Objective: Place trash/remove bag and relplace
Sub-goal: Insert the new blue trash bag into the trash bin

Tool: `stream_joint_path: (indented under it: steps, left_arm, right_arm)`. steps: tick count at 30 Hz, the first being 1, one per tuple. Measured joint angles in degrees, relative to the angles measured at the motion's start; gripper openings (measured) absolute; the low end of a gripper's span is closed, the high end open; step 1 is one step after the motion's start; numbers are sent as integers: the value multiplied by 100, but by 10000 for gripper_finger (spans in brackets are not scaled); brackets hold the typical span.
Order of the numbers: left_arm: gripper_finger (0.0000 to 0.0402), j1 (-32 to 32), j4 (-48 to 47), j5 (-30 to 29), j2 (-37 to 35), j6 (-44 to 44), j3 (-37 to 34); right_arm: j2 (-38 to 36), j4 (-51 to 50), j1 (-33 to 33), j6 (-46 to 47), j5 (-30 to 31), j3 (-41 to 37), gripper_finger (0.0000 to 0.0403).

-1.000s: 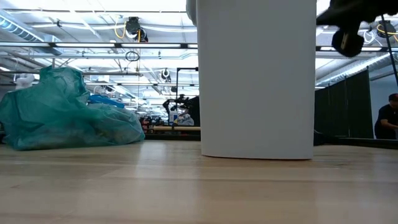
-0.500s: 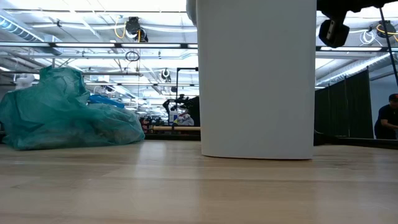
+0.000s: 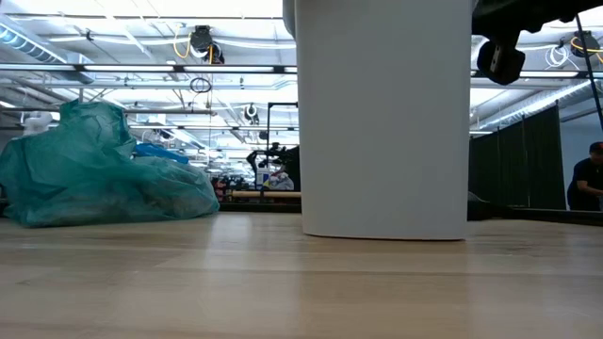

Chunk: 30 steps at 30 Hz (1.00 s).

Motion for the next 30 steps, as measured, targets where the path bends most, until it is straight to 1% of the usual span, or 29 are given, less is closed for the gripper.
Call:
stream_joint_path:
  steps: [9, 14, 18, 20, 23, 26, 28, 30]
  left_arm:
    - [0, 69, 66, 10, 82, 0, -57]
    - [0, 107, 133, 150, 218, -13, -57]
    - [0, 0, 403, 166, 140, 0, -55]
    - [0, -126, 733, 113, 49, 75, -52]
    - [0, -322, 1490, -157, -59, 591, -40]
    - [0, -416, 2311, -175, -56, 1337, -33]
    - [0, -406, 2555, -353, -27, 1589, -33]
    - [0, -364, 2619, -693, -5, 1751, -33]
  right_arm:
    - [317, -105, 0, -99, 4, 0, 0]
    - [454, -273, 0, -161, 12, 0, 0]
    - [351, -175, 0, -143, 9, 0, 0]
    - [301, -188, 0, -140, 9, 0, 0]
    - [294, -205, 0, -127, 7, 0, 0]
    - [292, -175, 0, -96, 7, 0, 0]
    - [292, -176, 0, -87, 7, 0, 0]
    - [292, -174, 0, -84, 7, 0, 0]
